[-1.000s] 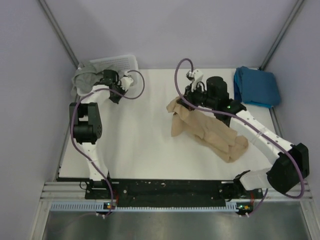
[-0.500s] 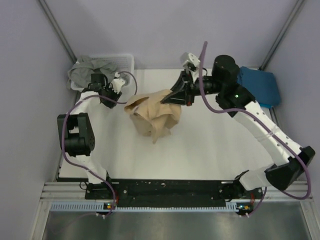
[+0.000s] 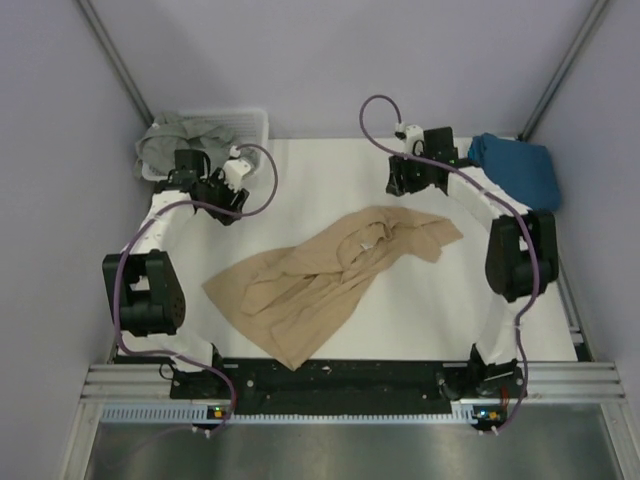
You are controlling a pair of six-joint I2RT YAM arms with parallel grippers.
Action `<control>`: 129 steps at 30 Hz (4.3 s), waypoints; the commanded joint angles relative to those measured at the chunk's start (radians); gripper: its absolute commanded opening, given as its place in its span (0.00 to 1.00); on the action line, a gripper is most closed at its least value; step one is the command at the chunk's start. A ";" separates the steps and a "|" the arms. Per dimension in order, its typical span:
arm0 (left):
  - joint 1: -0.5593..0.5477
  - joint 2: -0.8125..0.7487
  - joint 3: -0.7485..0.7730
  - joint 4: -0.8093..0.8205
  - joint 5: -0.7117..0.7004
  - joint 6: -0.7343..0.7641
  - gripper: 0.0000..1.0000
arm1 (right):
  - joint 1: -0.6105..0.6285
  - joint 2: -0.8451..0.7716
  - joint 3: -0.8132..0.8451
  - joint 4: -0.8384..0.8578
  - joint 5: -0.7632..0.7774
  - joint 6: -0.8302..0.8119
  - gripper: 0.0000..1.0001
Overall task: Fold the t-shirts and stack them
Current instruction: Move the tshirt to the center of the board, then flatten out the tshirt
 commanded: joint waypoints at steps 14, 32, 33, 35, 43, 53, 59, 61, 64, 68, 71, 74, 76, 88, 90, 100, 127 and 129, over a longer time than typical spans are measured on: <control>-0.011 -0.161 -0.253 -0.354 0.075 0.279 0.99 | 0.406 -0.183 -0.256 -0.144 0.015 -0.356 0.64; -0.305 0.195 -0.143 -0.159 -0.069 0.173 0.00 | 0.059 -0.278 -0.428 0.083 0.212 0.120 0.59; -0.313 0.216 -0.089 -0.130 -0.075 0.149 0.00 | 0.010 -0.284 -0.438 0.094 0.240 0.147 0.59; -0.330 0.267 0.017 -0.069 -0.111 0.107 0.00 | -0.079 -0.272 -0.429 0.088 0.282 0.199 0.60; -0.367 0.359 0.327 -0.024 -0.249 0.050 0.51 | -0.169 -0.096 -0.297 -0.088 0.573 0.115 0.61; -0.341 0.069 0.071 -0.360 0.100 0.272 0.67 | -0.304 -0.068 -0.331 -0.158 0.626 0.109 0.63; -0.310 0.109 0.014 -0.380 0.136 0.287 0.68 | -0.362 0.004 -0.336 -0.167 0.550 0.102 0.64; -0.270 0.143 0.043 -0.368 0.158 0.247 0.68 | -0.385 0.047 -0.323 -0.176 0.495 0.101 0.59; -0.235 0.212 0.100 -0.336 0.109 0.160 0.63 | -0.394 0.061 -0.294 -0.228 0.428 0.066 0.22; -0.244 0.270 0.134 -0.434 0.133 0.205 0.59 | -0.407 0.029 -0.291 -0.248 0.296 0.059 0.00; -0.253 0.256 0.085 -0.402 0.127 0.242 0.62 | -0.407 -0.014 -0.287 -0.250 0.273 0.072 0.00; -0.260 0.273 0.078 -0.370 0.119 0.238 0.64 | -0.407 -0.067 -0.276 -0.248 0.236 0.089 0.00; -0.267 0.296 0.091 -0.366 0.116 0.231 0.62 | -0.407 -0.090 -0.267 -0.250 0.222 0.089 0.00; -0.298 0.310 0.037 -0.305 0.046 0.233 0.20 | -0.407 -0.240 -0.267 -0.250 0.144 0.121 0.00; -0.298 0.293 0.029 -0.322 0.055 0.241 0.00 | -0.407 -0.275 -0.259 -0.248 0.131 0.125 0.00; -0.238 0.077 0.183 -0.495 0.142 0.170 0.00 | -0.407 -0.519 -0.182 -0.276 0.069 0.156 0.00; -0.625 -0.388 -0.288 -0.868 0.135 0.489 0.64 | -0.407 -0.815 -0.168 -0.289 -0.142 0.173 0.00; -0.623 -0.382 -0.276 -0.699 0.118 0.388 0.64 | -0.407 -0.821 -0.176 -0.289 -0.131 0.168 0.00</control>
